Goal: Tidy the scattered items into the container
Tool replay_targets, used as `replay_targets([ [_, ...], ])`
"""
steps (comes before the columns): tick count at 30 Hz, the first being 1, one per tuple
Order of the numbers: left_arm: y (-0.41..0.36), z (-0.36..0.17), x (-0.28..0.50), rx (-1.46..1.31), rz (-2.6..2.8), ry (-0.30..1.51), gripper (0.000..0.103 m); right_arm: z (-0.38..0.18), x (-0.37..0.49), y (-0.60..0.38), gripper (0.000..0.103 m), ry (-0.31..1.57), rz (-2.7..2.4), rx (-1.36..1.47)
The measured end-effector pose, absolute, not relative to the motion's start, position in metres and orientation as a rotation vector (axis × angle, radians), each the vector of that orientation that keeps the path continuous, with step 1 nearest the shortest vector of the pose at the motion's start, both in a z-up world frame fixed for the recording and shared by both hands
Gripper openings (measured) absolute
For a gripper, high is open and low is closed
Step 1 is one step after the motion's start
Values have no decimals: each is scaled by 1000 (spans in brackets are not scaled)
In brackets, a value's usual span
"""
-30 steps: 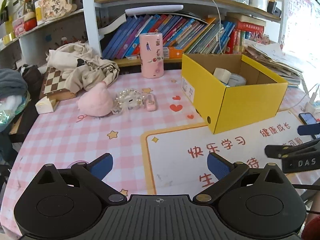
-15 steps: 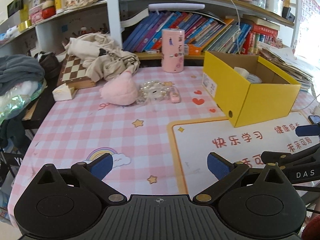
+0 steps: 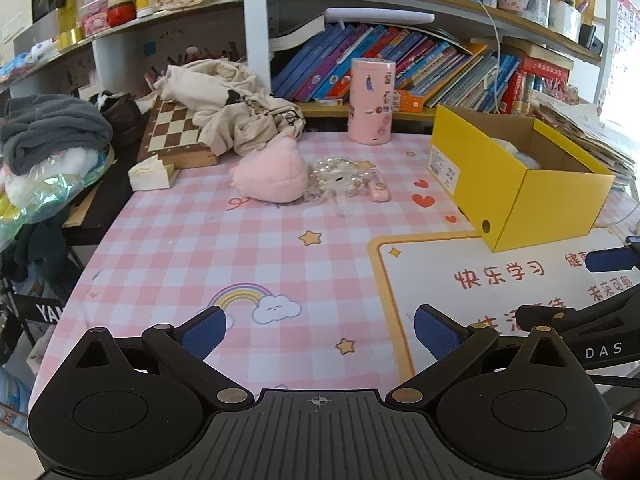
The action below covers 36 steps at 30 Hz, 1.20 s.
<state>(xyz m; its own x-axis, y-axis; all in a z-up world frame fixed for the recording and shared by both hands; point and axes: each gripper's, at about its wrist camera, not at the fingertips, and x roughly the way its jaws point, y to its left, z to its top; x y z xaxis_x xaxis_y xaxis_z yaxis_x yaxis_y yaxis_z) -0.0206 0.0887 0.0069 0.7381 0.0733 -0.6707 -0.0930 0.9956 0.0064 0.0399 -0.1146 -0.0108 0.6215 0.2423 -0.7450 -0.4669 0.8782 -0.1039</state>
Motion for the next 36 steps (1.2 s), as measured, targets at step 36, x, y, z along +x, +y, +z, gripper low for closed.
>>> replay_targets([
  [36, 119, -7, 4, -68, 168, 785, 102, -23, 73, -49, 103, 776, 605, -443],
])
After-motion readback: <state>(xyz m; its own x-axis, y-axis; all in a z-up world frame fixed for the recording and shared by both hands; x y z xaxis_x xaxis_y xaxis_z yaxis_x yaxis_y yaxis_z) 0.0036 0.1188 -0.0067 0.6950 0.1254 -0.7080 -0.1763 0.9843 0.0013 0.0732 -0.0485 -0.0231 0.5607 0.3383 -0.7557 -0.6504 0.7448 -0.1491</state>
